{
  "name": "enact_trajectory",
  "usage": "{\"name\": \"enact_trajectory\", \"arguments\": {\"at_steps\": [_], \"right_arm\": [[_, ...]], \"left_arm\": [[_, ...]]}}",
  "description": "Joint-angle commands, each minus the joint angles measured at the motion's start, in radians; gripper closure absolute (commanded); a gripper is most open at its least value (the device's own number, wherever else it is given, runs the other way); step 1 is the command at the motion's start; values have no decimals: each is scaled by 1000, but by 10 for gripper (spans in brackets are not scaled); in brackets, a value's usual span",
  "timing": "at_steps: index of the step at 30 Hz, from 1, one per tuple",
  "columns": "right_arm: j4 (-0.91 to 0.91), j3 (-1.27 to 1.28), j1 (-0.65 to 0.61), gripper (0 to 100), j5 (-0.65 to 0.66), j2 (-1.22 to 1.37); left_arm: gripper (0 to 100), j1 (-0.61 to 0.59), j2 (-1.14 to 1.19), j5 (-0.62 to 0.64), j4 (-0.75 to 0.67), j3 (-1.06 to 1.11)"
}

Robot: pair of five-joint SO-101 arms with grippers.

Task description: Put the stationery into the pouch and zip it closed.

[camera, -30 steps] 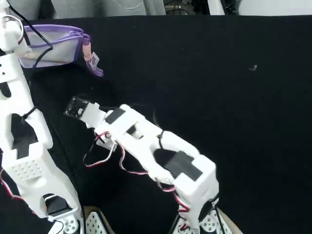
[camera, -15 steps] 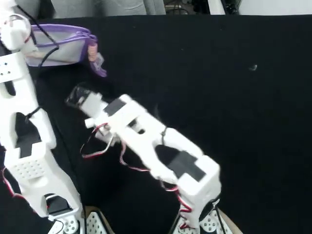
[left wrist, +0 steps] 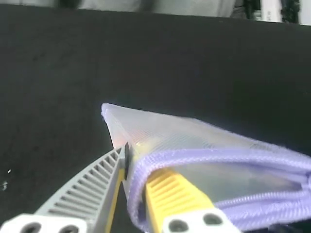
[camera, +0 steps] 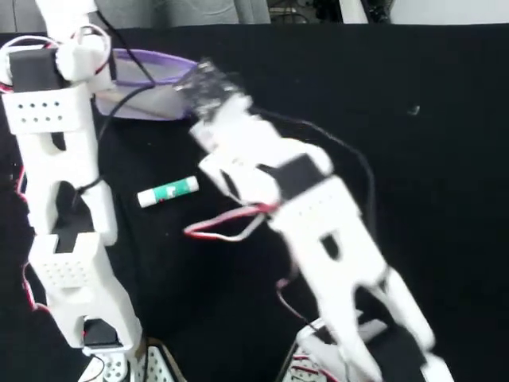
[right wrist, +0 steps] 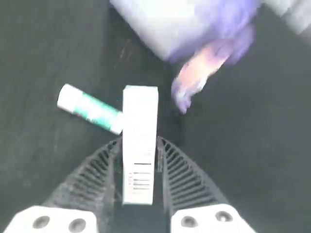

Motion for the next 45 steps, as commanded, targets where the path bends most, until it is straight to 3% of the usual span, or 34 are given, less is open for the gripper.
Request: {"name": "enact_trajectory", "arguments": {"at_steps": [1, 11, 16, 23, 29, 45], "right_arm": [[-170, 77, 43, 987, -49, -191], [-862, 449, 37, 987, -55, -374], [-1195, 550, 6, 987, -55, -320], [-1493, 565, -28, 987, -55, -137], [-1629, 572, -11, 987, -55, 13], [-1749, 527, 21, 982, -51, 401]], "left_arm": [[973, 42, -20, 8, 14, -76], [973, 166, -8, 8, 2, 67], [973, 165, -8, 8, -18, 102], [973, 163, -8, 8, -14, 108], [973, 136, -2, 25, -21, 105], [973, 114, 11, 40, -41, 99]]}}
